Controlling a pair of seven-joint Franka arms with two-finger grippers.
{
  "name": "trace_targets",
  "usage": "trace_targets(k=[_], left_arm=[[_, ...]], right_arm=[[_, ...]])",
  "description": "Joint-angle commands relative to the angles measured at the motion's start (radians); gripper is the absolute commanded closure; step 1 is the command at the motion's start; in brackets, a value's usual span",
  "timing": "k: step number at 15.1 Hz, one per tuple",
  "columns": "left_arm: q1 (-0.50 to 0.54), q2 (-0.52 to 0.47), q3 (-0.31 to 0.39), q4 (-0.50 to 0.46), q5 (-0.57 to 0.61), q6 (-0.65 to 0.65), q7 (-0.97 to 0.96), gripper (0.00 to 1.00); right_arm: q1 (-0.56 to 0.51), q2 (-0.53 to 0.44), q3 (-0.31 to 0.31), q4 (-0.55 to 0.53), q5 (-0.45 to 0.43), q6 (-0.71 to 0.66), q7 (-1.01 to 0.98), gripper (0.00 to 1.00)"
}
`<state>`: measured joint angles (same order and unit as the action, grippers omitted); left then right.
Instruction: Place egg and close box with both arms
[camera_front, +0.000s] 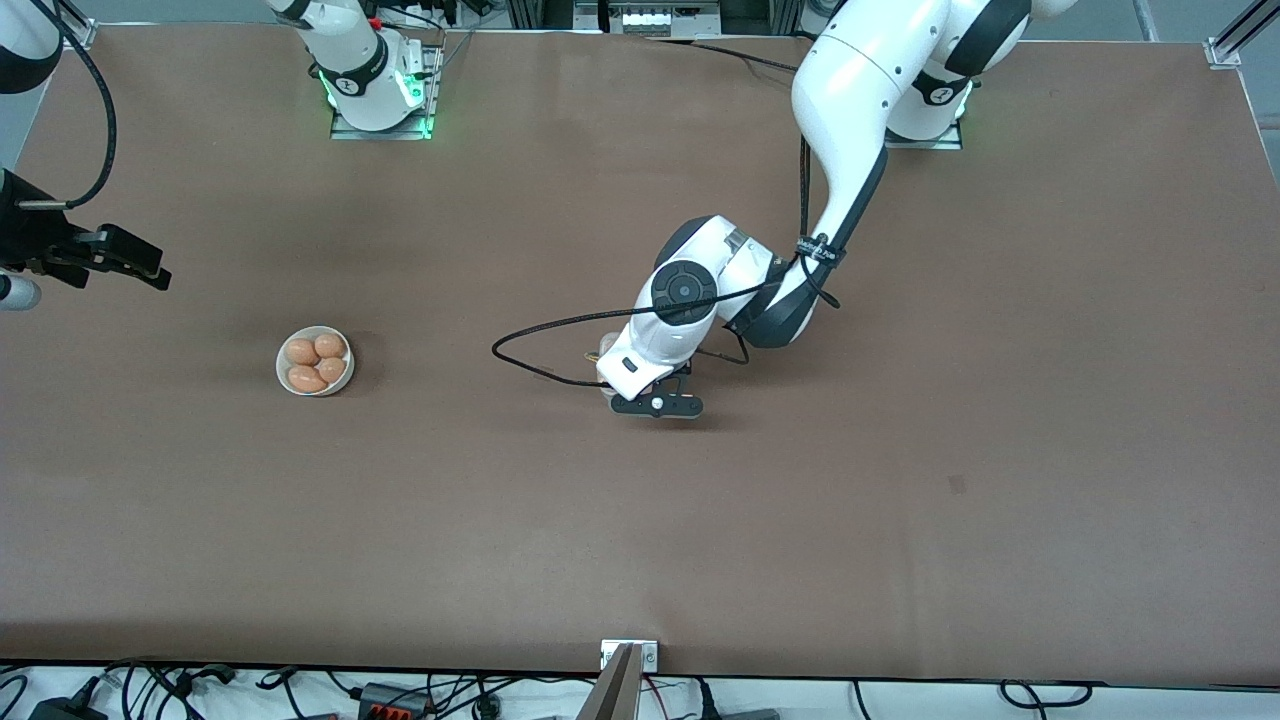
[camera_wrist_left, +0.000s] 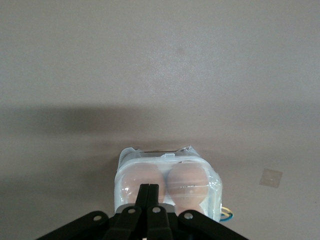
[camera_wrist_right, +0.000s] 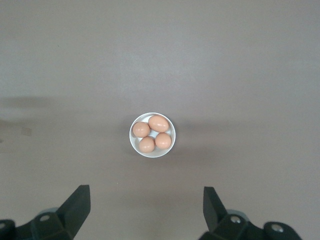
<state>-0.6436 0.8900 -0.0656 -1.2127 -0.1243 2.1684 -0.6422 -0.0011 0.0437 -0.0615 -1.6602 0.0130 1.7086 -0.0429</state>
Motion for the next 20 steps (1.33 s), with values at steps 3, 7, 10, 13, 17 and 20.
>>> trace_targets(k=[3,7,10,13,17,20], left_arm=[[0.002,0.009,0.001,0.042,0.015,-0.016,0.013,1.00],[0.076,-0.060,0.012,0.042,0.015,-0.142,0.084,1.00],[0.151,-0.135,0.013,0.033,0.060,-0.189,0.182,1.00],[0.229,-0.212,0.007,-0.005,0.060,-0.283,0.249,0.98],[0.367,-0.313,0.009,-0.094,0.061,-0.375,0.473,0.99],[0.447,-0.371,0.010,-0.117,0.061,-0.494,0.558,0.99]], right_arm=[[0.006,-0.015,0.016,0.008,-0.036,-0.012,-0.009,0.00],[0.006,-0.022,0.014,0.008,-0.033,-0.036,0.000,0.00],[0.006,-0.022,0.012,0.008,-0.030,-0.032,-0.002,0.00],[0.006,-0.022,0.012,0.008,-0.031,-0.037,-0.005,0.00],[0.009,-0.024,0.016,0.008,-0.031,-0.041,-0.008,0.00],[0.007,-0.024,0.016,0.008,-0.031,-0.044,-0.014,0.00]])
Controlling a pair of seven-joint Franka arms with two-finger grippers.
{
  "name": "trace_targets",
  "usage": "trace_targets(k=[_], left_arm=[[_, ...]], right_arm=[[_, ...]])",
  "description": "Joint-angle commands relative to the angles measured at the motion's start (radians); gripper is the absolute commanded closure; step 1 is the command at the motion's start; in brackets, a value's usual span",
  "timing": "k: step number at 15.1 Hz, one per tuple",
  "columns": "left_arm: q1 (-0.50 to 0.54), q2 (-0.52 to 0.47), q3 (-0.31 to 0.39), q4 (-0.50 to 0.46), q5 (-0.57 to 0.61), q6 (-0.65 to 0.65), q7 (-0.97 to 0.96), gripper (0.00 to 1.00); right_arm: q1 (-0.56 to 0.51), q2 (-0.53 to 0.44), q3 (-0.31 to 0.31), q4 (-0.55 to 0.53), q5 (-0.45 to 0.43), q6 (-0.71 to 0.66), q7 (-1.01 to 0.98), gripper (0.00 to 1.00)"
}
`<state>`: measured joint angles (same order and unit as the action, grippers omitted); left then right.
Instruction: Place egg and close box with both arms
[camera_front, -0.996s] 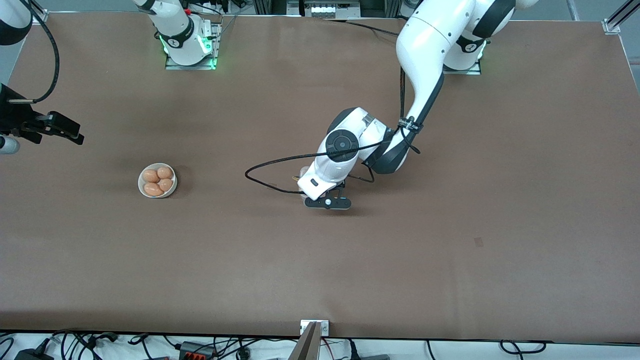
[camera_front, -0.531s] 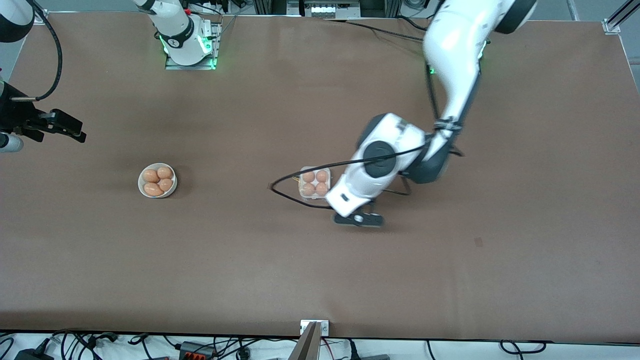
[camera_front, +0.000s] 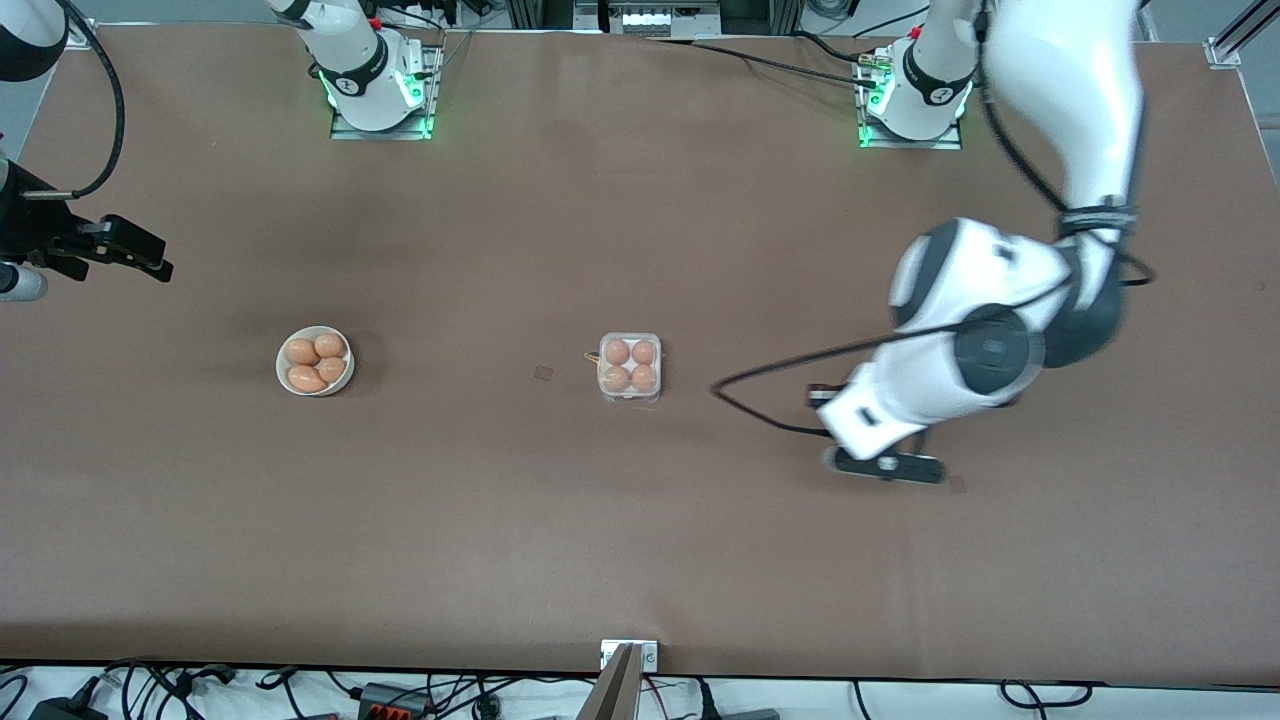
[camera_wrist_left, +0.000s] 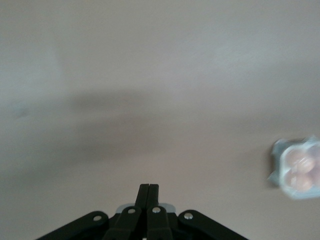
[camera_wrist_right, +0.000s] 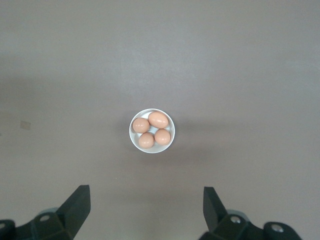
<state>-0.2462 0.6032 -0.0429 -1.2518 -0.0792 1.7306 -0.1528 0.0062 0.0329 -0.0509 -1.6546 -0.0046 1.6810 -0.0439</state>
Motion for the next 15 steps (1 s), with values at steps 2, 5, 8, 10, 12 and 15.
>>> trace_targets(k=[2,5,8,10,12,15], left_arm=[[0.102,-0.109,-0.012,-0.080,0.016,-0.107,0.158,0.98],[0.140,-0.161,-0.008,-0.074,0.018,-0.202,0.243,0.92],[0.172,-0.201,-0.009,-0.058,0.055,-0.256,0.275,0.65],[0.209,-0.233,-0.009,-0.058,0.056,-0.266,0.433,0.00],[0.225,-0.250,0.001,-0.052,0.052,-0.266,0.536,0.00],[0.280,-0.241,0.018,0.002,0.044,-0.263,0.533,0.00]], right_arm=[[0.000,-0.013,0.005,0.003,-0.014,-0.017,-0.013,0.00],[-0.009,-0.013,0.006,0.003,-0.011,-0.017,-0.013,0.00],[-0.035,-0.013,0.031,0.003,-0.011,-0.014,-0.011,0.00],[-0.035,-0.013,0.033,0.003,-0.011,-0.017,-0.011,0.00],[-0.031,-0.013,0.033,0.003,-0.009,-0.017,-0.011,0.00],[-0.032,-0.019,0.031,-0.002,-0.009,-0.018,-0.013,0.00]])
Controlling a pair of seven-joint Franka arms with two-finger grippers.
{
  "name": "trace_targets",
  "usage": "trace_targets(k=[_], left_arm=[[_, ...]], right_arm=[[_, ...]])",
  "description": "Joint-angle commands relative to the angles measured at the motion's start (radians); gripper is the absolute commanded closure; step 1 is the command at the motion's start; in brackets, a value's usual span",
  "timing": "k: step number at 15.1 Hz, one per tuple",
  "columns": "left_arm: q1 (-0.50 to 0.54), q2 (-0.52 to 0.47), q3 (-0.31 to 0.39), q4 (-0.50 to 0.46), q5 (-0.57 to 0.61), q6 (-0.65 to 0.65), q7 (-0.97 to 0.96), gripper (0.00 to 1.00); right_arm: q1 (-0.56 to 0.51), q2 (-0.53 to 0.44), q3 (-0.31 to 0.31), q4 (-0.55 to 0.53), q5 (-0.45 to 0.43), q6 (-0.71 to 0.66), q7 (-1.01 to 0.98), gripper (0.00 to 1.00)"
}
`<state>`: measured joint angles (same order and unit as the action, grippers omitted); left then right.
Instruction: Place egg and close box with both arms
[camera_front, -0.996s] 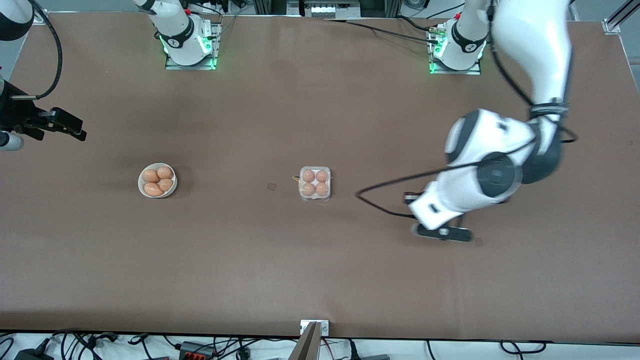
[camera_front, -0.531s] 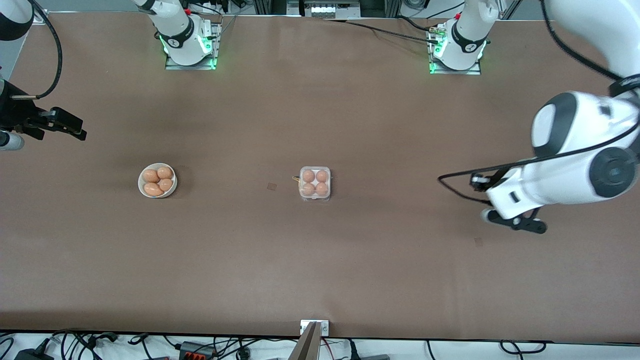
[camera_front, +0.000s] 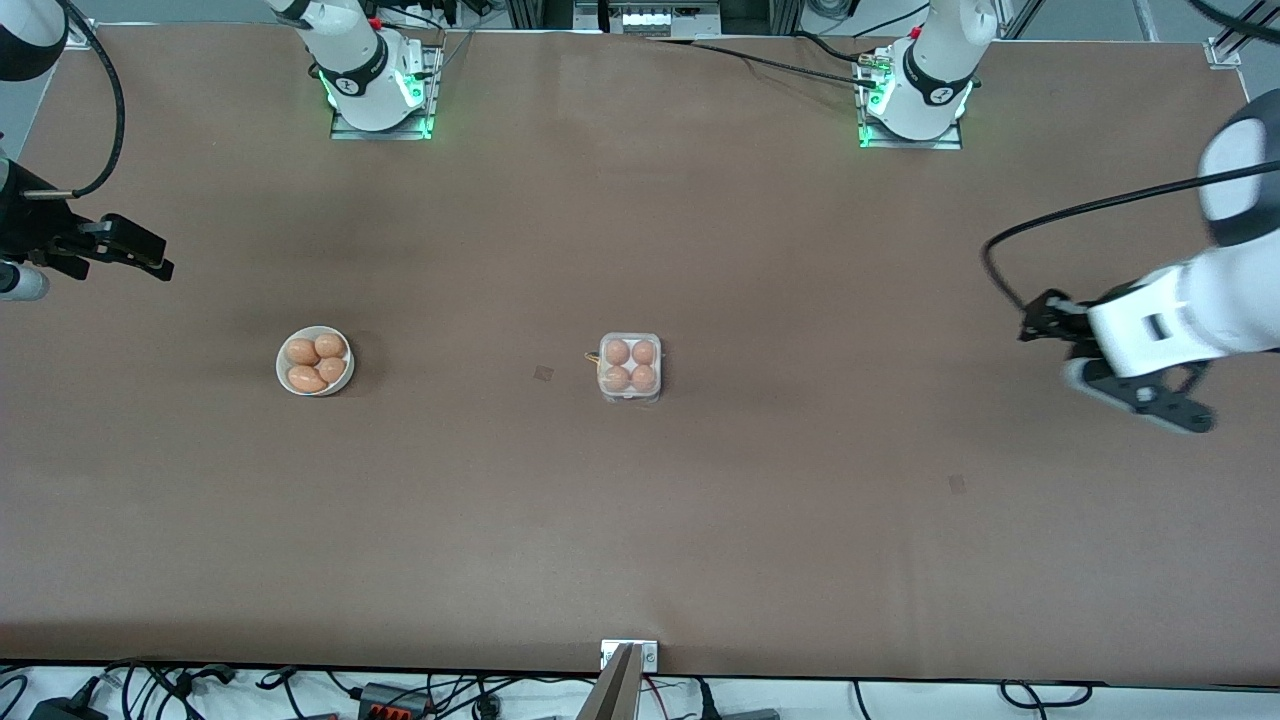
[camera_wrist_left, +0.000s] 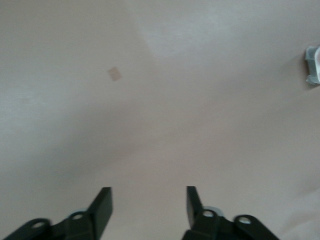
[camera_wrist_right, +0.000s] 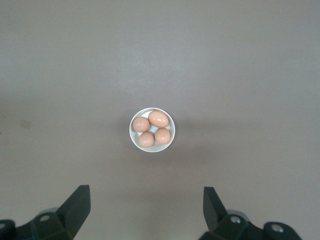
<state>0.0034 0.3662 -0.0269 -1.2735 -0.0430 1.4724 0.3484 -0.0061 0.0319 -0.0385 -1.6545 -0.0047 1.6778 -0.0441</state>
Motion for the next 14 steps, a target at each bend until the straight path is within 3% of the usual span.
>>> trace_targets(k=[1,8,11,14], left_arm=[[0.032,-0.006,0.001,0.025,0.014,-0.007,0.030,0.00],[0.058,-0.035,-0.004,0.023,0.000,-0.009,-0.109,0.00],[0.056,-0.065,-0.010,-0.004,0.012,-0.040,-0.274,0.00],[0.047,-0.136,-0.015,-0.062,0.014,-0.066,-0.304,0.00]], right_arm=[[-0.018,-0.021,0.019,-0.008,-0.009,-0.018,-0.013,0.00],[-0.017,-0.038,0.019,-0.034,-0.003,-0.023,0.003,0.00],[-0.017,-0.049,0.019,-0.051,-0.003,-0.013,0.003,0.00],[-0.017,-0.050,0.019,-0.057,-0.003,-0.012,0.003,0.00]])
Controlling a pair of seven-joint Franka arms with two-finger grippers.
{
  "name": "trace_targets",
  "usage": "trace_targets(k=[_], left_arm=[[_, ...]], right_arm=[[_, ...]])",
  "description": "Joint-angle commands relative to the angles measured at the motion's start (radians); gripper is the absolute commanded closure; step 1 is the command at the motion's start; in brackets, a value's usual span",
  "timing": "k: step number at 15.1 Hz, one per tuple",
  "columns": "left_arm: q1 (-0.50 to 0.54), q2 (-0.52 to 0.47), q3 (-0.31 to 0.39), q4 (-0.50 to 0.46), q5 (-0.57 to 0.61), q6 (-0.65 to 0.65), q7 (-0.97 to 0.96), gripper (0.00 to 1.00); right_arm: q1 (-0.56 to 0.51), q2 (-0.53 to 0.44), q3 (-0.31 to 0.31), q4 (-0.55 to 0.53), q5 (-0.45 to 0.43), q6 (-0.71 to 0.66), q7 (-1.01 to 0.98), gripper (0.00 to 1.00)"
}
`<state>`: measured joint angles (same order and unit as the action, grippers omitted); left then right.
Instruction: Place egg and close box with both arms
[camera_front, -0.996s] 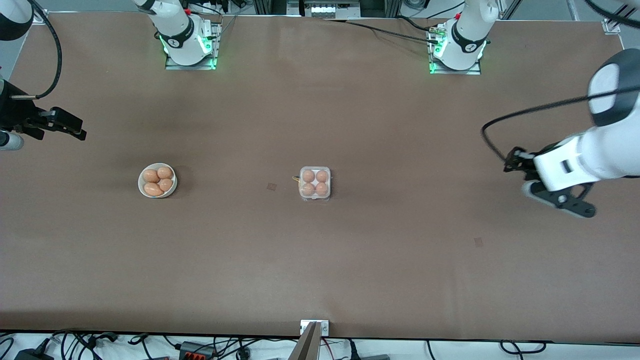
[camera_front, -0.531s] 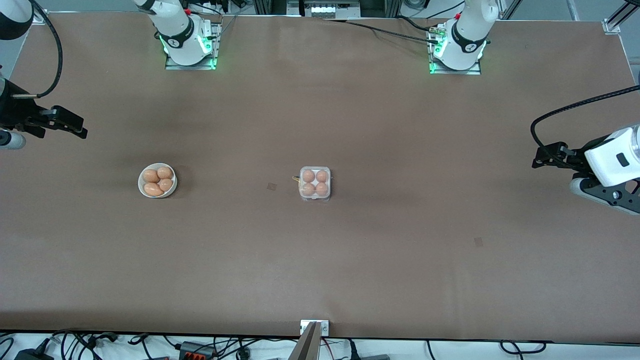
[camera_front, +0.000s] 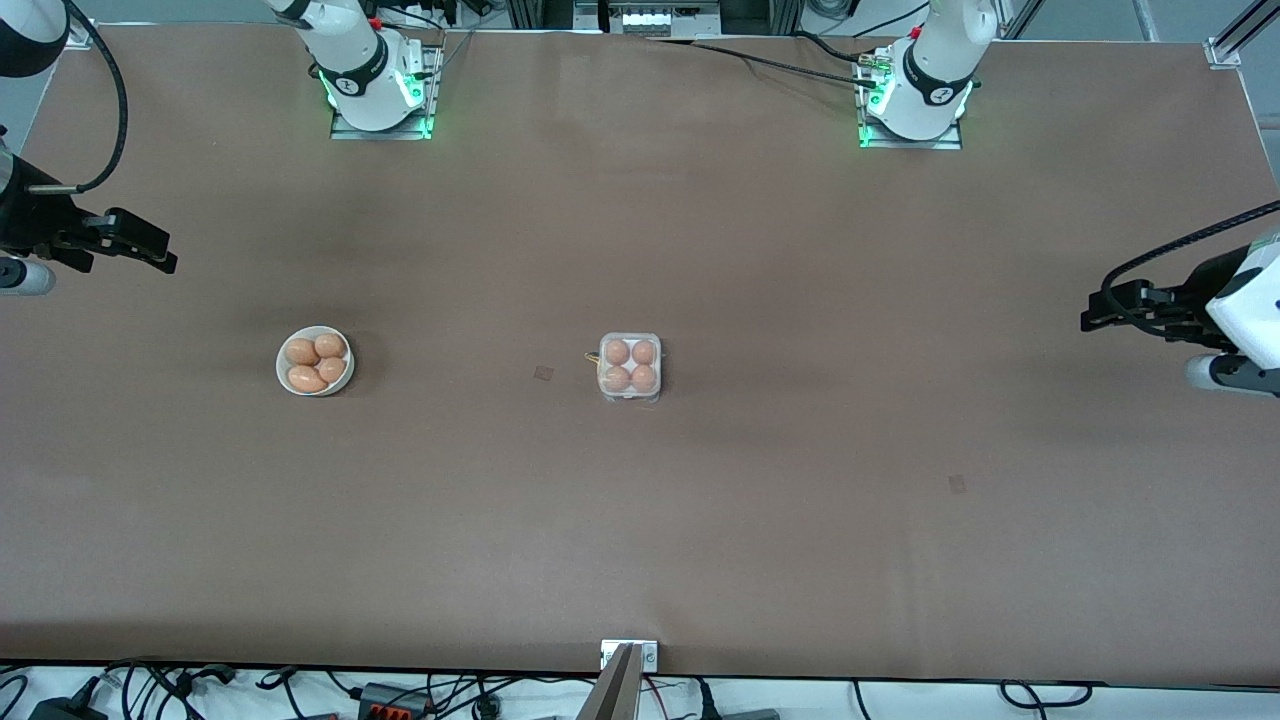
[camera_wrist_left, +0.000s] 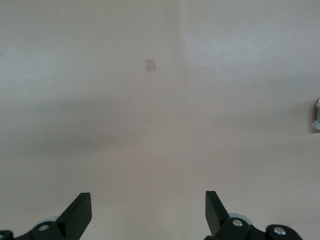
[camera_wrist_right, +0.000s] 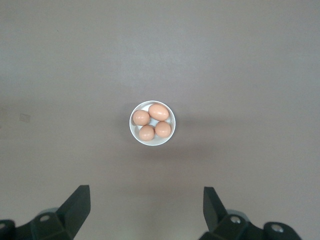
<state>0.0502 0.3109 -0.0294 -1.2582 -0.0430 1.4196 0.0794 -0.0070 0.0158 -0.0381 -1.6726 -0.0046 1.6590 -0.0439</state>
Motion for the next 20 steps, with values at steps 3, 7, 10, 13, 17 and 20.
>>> trace_targets(k=[3,7,10,13,17,20], left_arm=[[0.002,-0.221,-0.017,-0.296,0.003,0.169,-0.023,0.00],[0.000,-0.302,-0.021,-0.417,-0.001,0.217,-0.024,0.00],[0.000,-0.294,-0.020,-0.399,0.005,0.217,-0.033,0.00],[-0.001,-0.285,-0.021,-0.376,0.005,0.217,-0.033,0.00],[-0.013,-0.280,-0.027,-0.368,0.005,0.211,-0.038,0.00],[-0.015,-0.280,-0.029,-0.368,0.003,0.206,-0.090,0.00]], right_arm=[[-0.016,-0.036,0.018,-0.039,-0.003,0.007,0.003,0.00],[-0.016,-0.036,0.018,-0.030,-0.005,-0.005,-0.010,0.00],[-0.016,-0.042,0.018,-0.032,-0.003,-0.005,-0.013,0.00],[-0.016,-0.042,0.018,-0.030,-0.003,-0.002,-0.001,0.00],[-0.016,-0.042,0.018,-0.030,-0.003,-0.005,0.003,0.00],[-0.016,-0.042,0.018,-0.030,-0.002,-0.005,0.004,0.00]])
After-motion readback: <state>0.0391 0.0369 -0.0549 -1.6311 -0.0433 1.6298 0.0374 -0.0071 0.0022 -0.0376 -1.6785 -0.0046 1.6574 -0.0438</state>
